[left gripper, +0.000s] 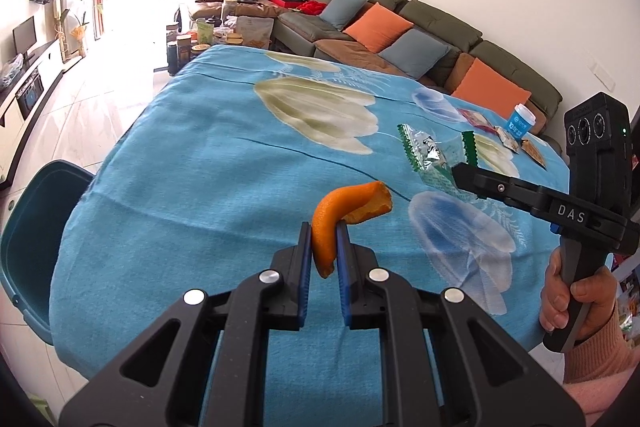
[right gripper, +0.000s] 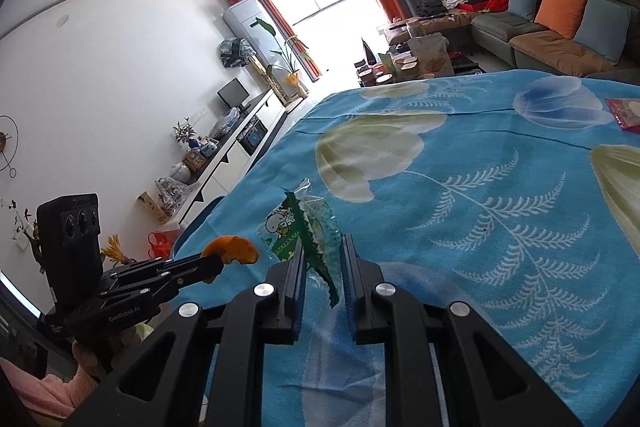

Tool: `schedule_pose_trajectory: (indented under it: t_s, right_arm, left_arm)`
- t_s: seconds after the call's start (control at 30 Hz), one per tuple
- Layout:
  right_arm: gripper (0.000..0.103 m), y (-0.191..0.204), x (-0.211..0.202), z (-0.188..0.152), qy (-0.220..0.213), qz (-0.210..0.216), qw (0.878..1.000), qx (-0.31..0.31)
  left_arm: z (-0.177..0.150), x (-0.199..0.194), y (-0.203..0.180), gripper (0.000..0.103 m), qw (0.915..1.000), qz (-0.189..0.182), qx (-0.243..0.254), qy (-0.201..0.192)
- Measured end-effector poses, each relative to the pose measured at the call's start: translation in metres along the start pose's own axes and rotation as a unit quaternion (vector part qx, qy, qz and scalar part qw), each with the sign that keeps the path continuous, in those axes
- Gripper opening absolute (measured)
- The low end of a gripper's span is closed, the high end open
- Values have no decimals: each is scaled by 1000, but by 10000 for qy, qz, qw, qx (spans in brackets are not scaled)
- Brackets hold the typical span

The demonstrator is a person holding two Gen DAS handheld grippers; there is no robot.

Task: Collect trash
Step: 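Lift the orange peel and green wrapper and carry them toward the teal bin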

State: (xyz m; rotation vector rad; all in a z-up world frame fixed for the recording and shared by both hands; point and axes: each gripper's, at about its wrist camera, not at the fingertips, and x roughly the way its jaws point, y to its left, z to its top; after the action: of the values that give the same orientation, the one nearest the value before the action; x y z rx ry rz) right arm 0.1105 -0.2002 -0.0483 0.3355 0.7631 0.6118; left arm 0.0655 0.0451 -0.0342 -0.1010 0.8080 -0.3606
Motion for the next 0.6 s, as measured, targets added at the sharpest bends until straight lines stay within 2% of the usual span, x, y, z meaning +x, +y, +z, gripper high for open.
schedule_pose_trajectory:
  t_s: [0.6]
  right_arm:
    - [15, 23, 25, 5, 122, 259, 9995, -166]
  left_arm:
    - [-4, -16, 24, 12, 9994, 245, -231, -125]
